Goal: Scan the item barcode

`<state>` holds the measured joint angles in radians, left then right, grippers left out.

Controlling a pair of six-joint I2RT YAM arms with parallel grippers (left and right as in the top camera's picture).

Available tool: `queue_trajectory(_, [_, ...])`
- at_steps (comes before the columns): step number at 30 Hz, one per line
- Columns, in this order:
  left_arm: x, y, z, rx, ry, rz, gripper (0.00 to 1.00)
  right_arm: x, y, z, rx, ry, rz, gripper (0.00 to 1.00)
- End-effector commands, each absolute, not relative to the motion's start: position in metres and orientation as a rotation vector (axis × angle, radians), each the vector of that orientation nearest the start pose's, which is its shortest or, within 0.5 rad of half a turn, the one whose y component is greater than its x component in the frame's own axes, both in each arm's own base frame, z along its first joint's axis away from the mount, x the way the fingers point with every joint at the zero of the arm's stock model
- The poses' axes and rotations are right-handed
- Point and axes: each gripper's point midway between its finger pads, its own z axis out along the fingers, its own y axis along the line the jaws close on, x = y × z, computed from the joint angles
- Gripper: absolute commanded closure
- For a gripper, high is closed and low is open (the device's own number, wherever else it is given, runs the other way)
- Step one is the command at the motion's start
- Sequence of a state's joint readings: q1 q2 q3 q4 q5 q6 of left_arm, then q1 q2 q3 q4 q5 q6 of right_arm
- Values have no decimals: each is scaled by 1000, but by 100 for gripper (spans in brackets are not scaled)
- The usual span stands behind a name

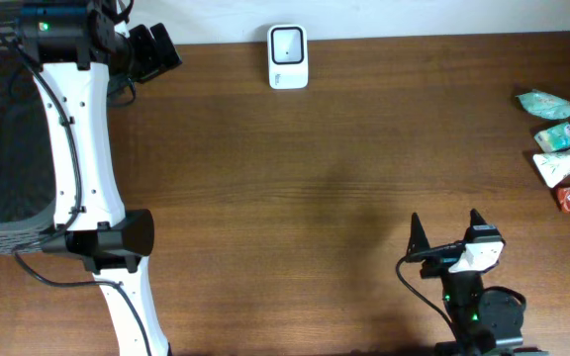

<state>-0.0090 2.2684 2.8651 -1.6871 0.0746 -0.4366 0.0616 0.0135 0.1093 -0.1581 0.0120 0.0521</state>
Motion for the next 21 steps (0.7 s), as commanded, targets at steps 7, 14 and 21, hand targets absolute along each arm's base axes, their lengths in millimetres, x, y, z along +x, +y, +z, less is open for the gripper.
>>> queue_trajectory(7, [471, -18, 291, -522, 2613, -247, 1, 246, 16, 161, -96, 1623, 26, 1])
queue_trajectory(14, [471, -18, 291, -522, 2613, -247, 1, 246, 10, 156, -73, 1646, -2, 1])
queue_trajectory(21, [471, -18, 291, -522, 2613, -247, 1, 246, 2, 156, -31, 1649, -8, 1])
